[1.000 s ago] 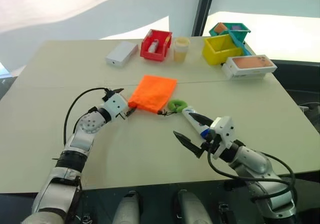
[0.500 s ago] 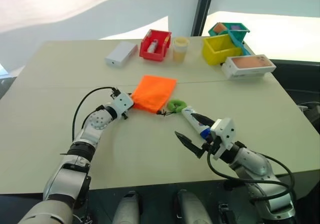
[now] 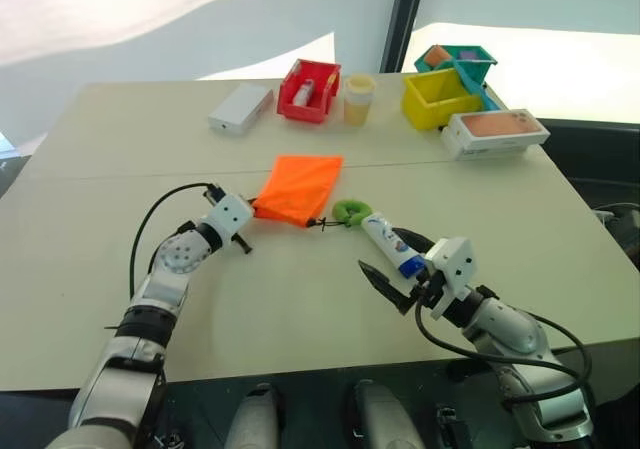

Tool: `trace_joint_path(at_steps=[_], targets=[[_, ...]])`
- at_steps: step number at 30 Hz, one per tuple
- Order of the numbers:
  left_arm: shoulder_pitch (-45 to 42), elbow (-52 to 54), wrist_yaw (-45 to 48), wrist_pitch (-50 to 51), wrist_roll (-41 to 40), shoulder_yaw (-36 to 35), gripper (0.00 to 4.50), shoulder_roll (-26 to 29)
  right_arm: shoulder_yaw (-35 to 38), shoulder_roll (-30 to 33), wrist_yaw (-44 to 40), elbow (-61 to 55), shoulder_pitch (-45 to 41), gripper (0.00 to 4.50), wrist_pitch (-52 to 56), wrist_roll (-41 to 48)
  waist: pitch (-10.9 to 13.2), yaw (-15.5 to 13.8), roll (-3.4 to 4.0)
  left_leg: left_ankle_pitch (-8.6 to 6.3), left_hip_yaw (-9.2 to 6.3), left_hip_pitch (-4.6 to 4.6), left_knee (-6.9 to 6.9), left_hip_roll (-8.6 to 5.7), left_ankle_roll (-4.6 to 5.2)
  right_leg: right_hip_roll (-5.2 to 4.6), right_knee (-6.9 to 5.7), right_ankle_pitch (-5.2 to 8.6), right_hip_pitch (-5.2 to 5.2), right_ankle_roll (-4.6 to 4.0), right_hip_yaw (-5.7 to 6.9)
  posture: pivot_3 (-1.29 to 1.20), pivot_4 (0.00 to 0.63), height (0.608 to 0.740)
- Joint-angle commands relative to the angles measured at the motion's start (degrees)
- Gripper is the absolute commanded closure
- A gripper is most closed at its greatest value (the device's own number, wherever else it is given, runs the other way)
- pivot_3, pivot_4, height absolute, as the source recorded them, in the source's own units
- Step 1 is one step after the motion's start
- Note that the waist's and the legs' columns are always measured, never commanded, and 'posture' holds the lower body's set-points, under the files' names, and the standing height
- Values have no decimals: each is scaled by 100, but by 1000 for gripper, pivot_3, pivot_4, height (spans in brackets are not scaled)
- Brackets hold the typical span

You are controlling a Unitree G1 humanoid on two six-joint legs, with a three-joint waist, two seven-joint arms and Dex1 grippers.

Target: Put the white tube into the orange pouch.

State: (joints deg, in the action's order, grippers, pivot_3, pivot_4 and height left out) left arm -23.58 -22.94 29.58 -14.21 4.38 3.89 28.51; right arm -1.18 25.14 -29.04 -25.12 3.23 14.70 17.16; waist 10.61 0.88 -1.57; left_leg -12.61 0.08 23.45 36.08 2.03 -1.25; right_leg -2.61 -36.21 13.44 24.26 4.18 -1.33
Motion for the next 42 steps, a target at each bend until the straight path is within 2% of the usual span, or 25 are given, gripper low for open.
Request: trace_joint_path(at_steps=[1, 7, 11, 17, 24, 27, 30, 38, 42], targets=[[562, 1310, 134, 635, -273, -293, 4418, 232, 277, -114, 165, 158, -77, 0, 47, 68, 0, -8, 1, 0, 0, 0, 0, 0, 0, -1, 0, 0, 0, -1, -1, 0, 150, 740], [1886, 3655, 455, 2217, -782, -435, 4418, 469, 396, -259, 219, 637, -77, 0, 58, 70, 0, -8, 4, 0, 3, 1, -2, 3, 0, -9, 4, 2, 0, -3, -3, 0, 150, 740], [2203, 4435, 505, 3051, -989, -402, 4418, 469, 375, -318, 216, 857, -107, 0, 17, 9, 1, -22, 4, 0, 7, 0, -2, 3, 0, -11, 6, 2, 1, -3, -6, 0, 150, 740], [1773, 4017, 100, 3567, -1162, -588, 4418, 33, 381, -441, 308, 1279, -199, 0, -82, -127, 0, -23, 5, 0, 1, 0, 5, -1, 0, -4, 5, 1, 0, -6, -3, 0, 150, 740], [1546, 3523, 241, 3307, -1134, -498, 4418, 3, 453, -593, 318, 1374, -168, 0, -160, -64, 0, -9, 5, 0, -1, 2, -2, -2, 0, 3, 5, 2, 3, -3, -3, 0, 150, 740], [1445, 3367, 276, 3232, -1146, -475, 4500, -36, 460, -666, 296, 1370, -132, 801, -188, -26, 0, -11, 5, 0, -2, 2, 1, -2, 0, 3, 4, 2, 3, -3, -3, 0, 150, 740], [1412, 3278, 329, 3160, -1160, -464, 4500, -43, 456, -700, 312, 1354, -108, 2388, -208, -42, 0, -12, 5, 0, -1, 2, 3, -2, 0, 2, 4, 2, 2, -4, -4, 0, 150, 740], [1359, 3207, 357, 3224, -1350, -597, 4500, -128, 422, -637, 109, 972, -42, 2402, -179, 120, 0, -13, 5, 0, -1, 2, 2, -2, 0, 1, 4, 2, 2, -4, -4, 0, 150, 740], [1229, 3185, 406, 3518, -1622, -738, 4500, -146, -42, -17, -939, -136, 10, 2402, 550, 862, 2, -8, 8, 0, -2, 3, 3, -2, 0, 0, 3, 2, 2, -3, -4, 0, 150, 740]])
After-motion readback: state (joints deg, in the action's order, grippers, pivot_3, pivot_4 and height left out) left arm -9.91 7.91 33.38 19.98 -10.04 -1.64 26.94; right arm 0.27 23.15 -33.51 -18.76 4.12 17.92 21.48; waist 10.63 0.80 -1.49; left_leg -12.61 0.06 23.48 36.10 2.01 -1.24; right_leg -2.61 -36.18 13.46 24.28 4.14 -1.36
